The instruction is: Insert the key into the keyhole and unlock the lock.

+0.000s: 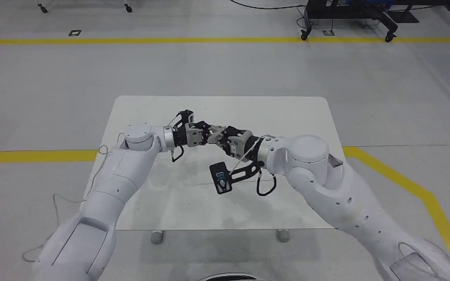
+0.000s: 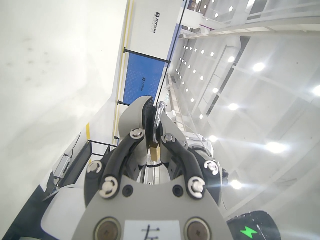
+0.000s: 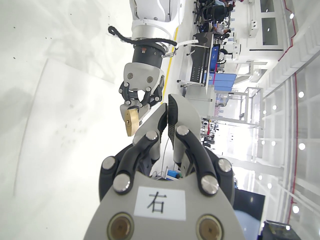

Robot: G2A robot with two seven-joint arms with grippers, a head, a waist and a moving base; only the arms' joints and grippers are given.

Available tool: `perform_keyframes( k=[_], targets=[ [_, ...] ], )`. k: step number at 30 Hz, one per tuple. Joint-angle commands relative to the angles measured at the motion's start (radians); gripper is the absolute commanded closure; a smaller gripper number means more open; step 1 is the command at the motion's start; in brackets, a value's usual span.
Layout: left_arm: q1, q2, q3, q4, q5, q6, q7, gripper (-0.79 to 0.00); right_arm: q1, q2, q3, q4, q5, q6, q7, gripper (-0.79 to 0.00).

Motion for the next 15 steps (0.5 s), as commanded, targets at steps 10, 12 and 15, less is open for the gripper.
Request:
perform_keyframes(
  k=[10, 12, 15],
  targets=[
    [-0.001, 0.013, -0.039, -0.011, -0.002, -0.031, -0.020, 0.000, -0.032, 0.020, 0.020, -0.022, -0.112, 0.002, -0.054, 0.000],
    [0.011, 0.012, -0.040, -0.020, -0.011, -0.026, -0.003, 0.000, -0.032, 0.020, 0.020, -0.022, -0.112, 0.002, -0.054, 0.000],
    [0.031, 0.011, -0.038, -0.046, -0.021, 0.020, 0.031, 0.000, -0.046, 0.021, 0.027, -0.019, -0.109, 0.029, -0.054, 0.000]
  ],
)
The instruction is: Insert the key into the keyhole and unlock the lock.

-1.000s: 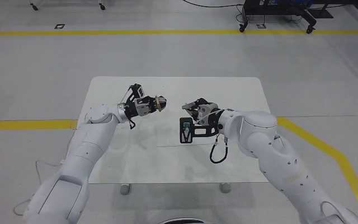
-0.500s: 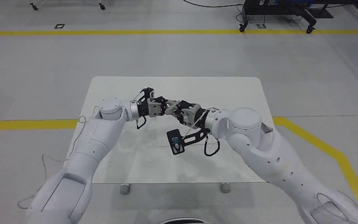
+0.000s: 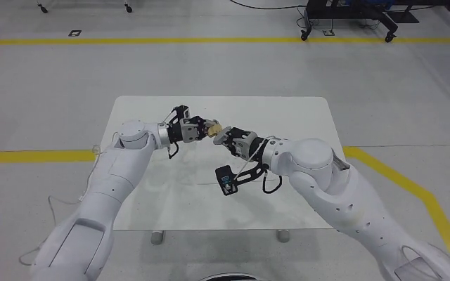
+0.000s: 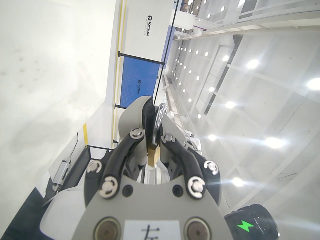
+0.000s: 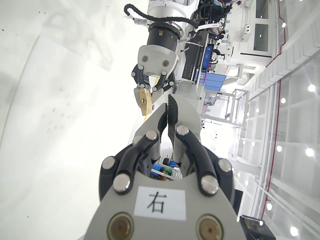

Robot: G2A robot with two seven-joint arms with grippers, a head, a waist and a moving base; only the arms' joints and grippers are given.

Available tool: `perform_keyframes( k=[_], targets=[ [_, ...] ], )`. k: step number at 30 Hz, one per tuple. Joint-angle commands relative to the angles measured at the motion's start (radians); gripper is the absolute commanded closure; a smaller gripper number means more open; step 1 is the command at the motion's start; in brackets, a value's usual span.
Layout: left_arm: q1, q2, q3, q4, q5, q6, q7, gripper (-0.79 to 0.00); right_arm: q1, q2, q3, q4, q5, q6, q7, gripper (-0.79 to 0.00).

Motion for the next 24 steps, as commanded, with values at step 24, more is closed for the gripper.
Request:
perform_keyframes(
  k=[24],
  targets=[
    [0.055, 0.020, -0.038, -0.151, -0.013, 0.283, 0.122, 0.000, -0.051, 0.020, 0.007, 0.052, -0.111, 0.021, -0.085, 0.000]
  ],
)
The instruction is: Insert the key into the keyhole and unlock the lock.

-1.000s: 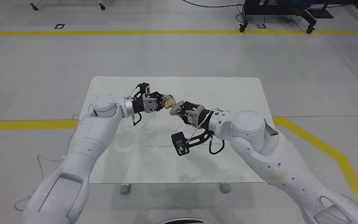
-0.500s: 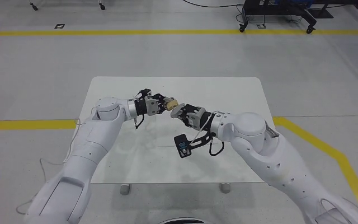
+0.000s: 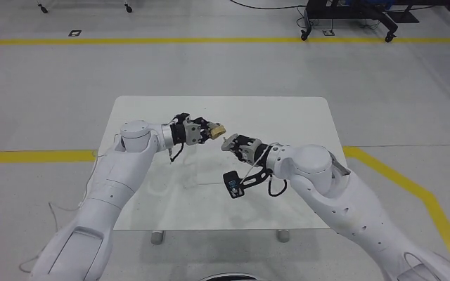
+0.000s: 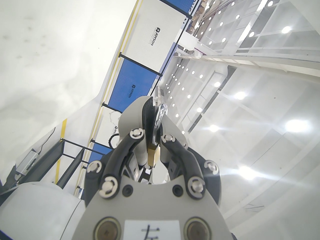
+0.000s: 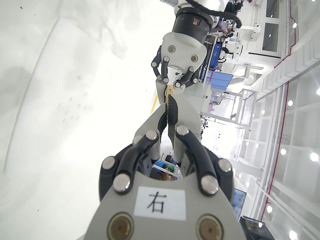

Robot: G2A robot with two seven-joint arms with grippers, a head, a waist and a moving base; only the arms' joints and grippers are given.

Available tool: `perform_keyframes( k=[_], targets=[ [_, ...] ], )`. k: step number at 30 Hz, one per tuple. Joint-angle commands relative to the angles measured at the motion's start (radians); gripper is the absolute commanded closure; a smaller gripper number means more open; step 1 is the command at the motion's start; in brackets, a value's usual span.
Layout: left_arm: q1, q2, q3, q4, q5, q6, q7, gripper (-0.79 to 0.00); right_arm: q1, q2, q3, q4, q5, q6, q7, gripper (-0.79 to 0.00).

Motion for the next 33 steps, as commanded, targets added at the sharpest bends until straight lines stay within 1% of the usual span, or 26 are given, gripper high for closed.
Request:
perform_keyframes(
  k=[1, 6, 16, 33],
  targets=[
    [0.003, 0.002, -0.002, -0.005, 0.003, 0.001, 0.000, 0.000, 0.007, -0.002, -0.005, 0.002, 0.003, -0.002, 0.004, 0.000],
    [0.008, 0.005, -0.004, -0.017, 0.009, -0.001, -0.003, 0.000, 0.029, -0.010, -0.022, 0.020, 0.011, -0.025, 0.022, 0.000],
    [0.010, 0.007, -0.002, -0.031, 0.014, 0.006, -0.001, 0.000, 0.050, -0.022, -0.040, 0.037, 0.045, -0.026, 0.043, 0.000],
    [-0.001, 0.004, 0.017, -0.023, 0.012, 0.006, -0.019, 0.000, 0.069, -0.031, -0.046, 0.053, 0.061, -0.046, 0.062, 0.000]
  ],
)
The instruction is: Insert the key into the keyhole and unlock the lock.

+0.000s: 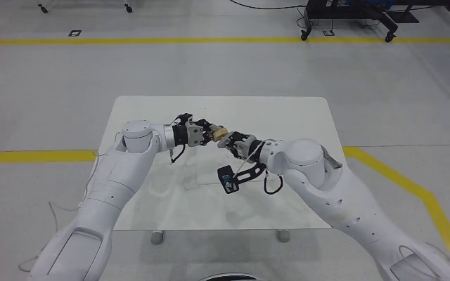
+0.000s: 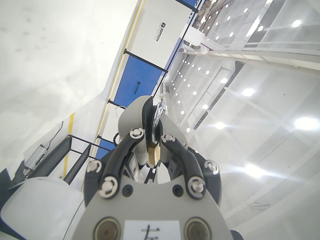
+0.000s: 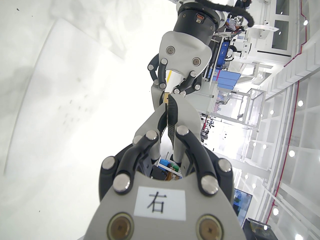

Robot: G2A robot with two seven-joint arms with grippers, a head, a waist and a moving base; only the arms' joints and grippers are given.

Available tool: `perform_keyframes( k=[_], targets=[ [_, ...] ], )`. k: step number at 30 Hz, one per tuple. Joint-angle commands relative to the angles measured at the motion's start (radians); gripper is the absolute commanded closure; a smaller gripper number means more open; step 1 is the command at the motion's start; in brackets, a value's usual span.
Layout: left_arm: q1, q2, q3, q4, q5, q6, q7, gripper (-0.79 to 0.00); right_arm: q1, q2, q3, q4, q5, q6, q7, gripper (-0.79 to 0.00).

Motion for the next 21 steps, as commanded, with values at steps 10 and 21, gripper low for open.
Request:
perform_keyframes(
  k=[10, 21],
  targets=[
    [-0.009, -0.002, 0.006, 0.008, -0.010, 0.009, -0.006, 0.000, 0.001, -0.003, 0.004, 0.020, 0.012, -0.007, 0.017, 0.000],
    [-0.014, -0.002, 0.008, 0.022, -0.015, -0.003, -0.017, 0.000, 0.007, -0.010, 0.008, 0.036, 0.040, -0.008, 0.033, -0.154]
  ],
)
